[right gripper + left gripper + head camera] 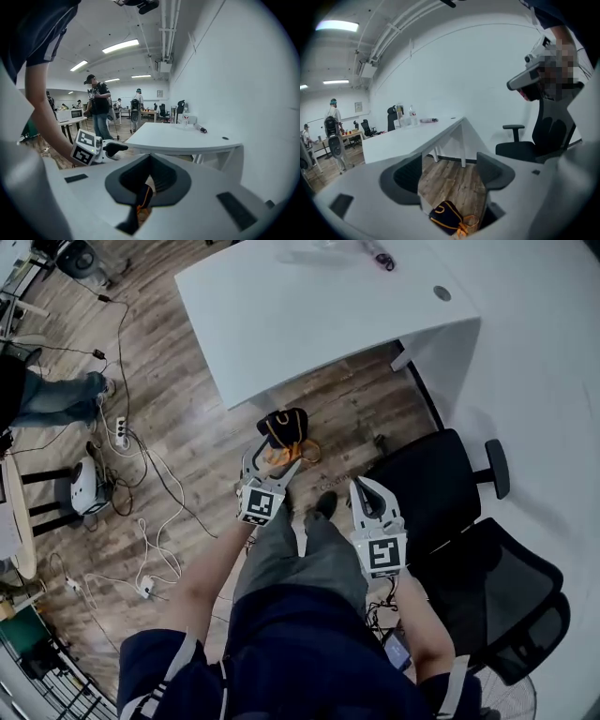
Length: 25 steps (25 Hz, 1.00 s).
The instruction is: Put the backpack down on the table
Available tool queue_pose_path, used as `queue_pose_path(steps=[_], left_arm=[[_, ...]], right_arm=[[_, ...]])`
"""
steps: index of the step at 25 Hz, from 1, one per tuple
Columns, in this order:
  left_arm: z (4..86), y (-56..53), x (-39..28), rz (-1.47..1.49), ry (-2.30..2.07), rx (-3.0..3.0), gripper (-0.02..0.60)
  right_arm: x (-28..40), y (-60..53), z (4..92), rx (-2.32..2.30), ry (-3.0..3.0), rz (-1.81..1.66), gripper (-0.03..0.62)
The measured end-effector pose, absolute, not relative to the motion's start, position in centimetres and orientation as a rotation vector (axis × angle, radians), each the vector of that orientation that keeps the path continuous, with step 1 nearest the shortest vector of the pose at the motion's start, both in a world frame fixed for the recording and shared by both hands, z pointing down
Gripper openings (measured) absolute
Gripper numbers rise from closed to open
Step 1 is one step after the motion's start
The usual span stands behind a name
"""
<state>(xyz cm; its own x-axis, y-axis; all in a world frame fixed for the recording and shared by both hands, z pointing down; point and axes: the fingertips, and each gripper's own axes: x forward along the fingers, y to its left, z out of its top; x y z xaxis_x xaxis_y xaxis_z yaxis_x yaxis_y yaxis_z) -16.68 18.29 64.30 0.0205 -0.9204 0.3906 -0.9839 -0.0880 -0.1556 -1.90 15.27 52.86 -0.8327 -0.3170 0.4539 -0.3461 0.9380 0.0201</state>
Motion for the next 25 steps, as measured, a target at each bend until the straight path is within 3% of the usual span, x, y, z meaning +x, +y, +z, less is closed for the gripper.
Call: queue_pose_path(steps=[11, 25], left_arm=[[81.2, 15.6, -20.1, 0.723, -1.811, 2.18, 0.359], [100.2, 14.2, -23.4, 1.004, -1.757, 2.052, 0.325]], right_arm=[[-9.8, 12.1, 62.3, 0.5, -2.677, -0.002, 0.0], [-12.1, 12.0, 70.3, 0.544, -2.733, 0.173, 0.0]])
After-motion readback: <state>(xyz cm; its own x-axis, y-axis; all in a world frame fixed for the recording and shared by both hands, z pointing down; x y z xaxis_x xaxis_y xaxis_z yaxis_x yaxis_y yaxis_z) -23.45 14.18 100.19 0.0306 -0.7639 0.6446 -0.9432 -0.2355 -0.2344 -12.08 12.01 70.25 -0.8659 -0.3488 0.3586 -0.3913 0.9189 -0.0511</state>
